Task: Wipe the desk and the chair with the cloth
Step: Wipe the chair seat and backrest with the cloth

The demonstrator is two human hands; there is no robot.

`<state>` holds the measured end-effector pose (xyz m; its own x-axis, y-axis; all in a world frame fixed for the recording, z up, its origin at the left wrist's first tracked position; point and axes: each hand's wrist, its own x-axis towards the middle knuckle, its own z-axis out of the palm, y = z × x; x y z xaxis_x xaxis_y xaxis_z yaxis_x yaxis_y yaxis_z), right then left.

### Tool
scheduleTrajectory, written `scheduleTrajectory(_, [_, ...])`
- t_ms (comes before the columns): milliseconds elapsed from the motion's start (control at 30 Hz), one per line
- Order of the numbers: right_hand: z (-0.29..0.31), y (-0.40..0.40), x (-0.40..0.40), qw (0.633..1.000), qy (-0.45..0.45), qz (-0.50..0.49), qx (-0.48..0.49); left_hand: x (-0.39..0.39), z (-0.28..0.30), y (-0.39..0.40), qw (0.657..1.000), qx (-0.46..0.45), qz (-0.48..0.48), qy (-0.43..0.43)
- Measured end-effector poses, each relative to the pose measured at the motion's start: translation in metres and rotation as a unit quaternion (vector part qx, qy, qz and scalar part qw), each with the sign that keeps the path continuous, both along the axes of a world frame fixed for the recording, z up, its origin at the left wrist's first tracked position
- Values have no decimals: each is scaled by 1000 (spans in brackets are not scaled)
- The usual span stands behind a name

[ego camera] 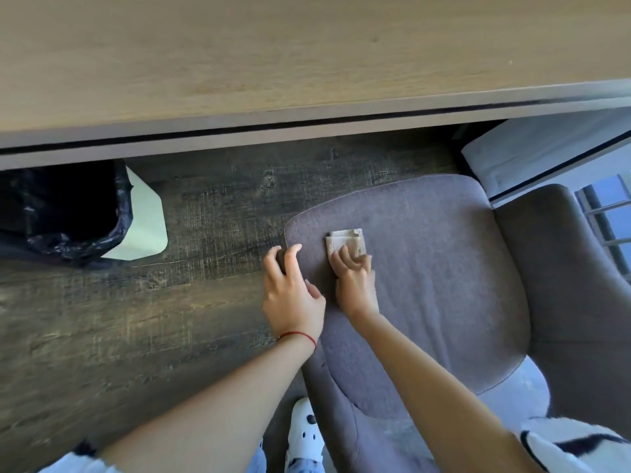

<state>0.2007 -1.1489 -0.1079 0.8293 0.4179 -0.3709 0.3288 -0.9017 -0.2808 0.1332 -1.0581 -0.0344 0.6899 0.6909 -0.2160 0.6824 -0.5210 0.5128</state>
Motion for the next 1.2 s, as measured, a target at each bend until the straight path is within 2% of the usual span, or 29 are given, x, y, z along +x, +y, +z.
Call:
scheduleTrajectory(67, [0, -16, -17, 996, -2, 79, 43, -1, 1, 0, 1000, -2, 3, 3])
scheduleTrajectory(100, [4, -22, -13, 993, -3, 87, 77, -1, 1, 0, 1000, -3, 5, 1])
scheduleTrajectory(233, [5, -10, 29, 984, -71, -58, 153, 0, -3, -1, 1000, 3, 7, -13])
scheduleTrajectory(300, [0, 7, 37, 983, -60, -131, 114, 1, -5, -1, 1000, 10, 5, -17])
scheduleTrajectory(333, [-3, 15, 33, 987, -47, -132, 84, 0, -7, -1, 1000, 11, 4, -16])
scheduleTrajectory(400, [-6, 20, 9, 998, -17, -54, 39, 0, -7, 0, 1000, 6, 5, -13])
scheduleTrajectory(500, [0, -6, -18, 993, -1, 111, 38, -1, -5, 0, 1000, -6, 10, -15])
scheduleTrajectory(567, [7, -26, -3, 989, -25, 142, 45, -1, -4, -2, 1000, -7, 11, -18])
scheduleTrajectory(600, [7, -31, 8, 992, -44, 113, 47, -1, -5, -2, 1000, -6, 10, -22])
scheduleTrajectory(667, [4, -32, 29, 997, -64, -23, 38, 0, -7, -2, 999, 1, 14, -32])
scheduleTrajectory(733, [-5, -20, 25, 991, -21, -127, 18, 0, -11, -1, 999, 8, 21, -44])
scheduleTrajectory(800, [-11, -5, 1, 993, 14, -116, -6, 0, -13, -1, 999, 7, 27, -47])
scheduleTrajectory(900, [-2, -6, -35, 997, 55, -43, 15, -2, -9, 0, 998, -10, 35, -42])
scheduleTrajectory(1000, [38, -28, -33, 991, 96, -65, 72, -7, 4, 1, 998, -59, 1, -33])
scheduleTrajectory(1067, [79, -45, -29, 981, 58, -117, 147, -11, 17, 8, 994, -89, -64, 14])
scheduleTrajectory(1133, [128, -65, -27, 962, 38, -187, 194, -16, 40, 15, 986, -85, -119, 84])
scheduleTrajectory(1200, [181, -87, -26, 949, 39, -240, 201, -24, 75, 13, 983, -52, -141, 106])
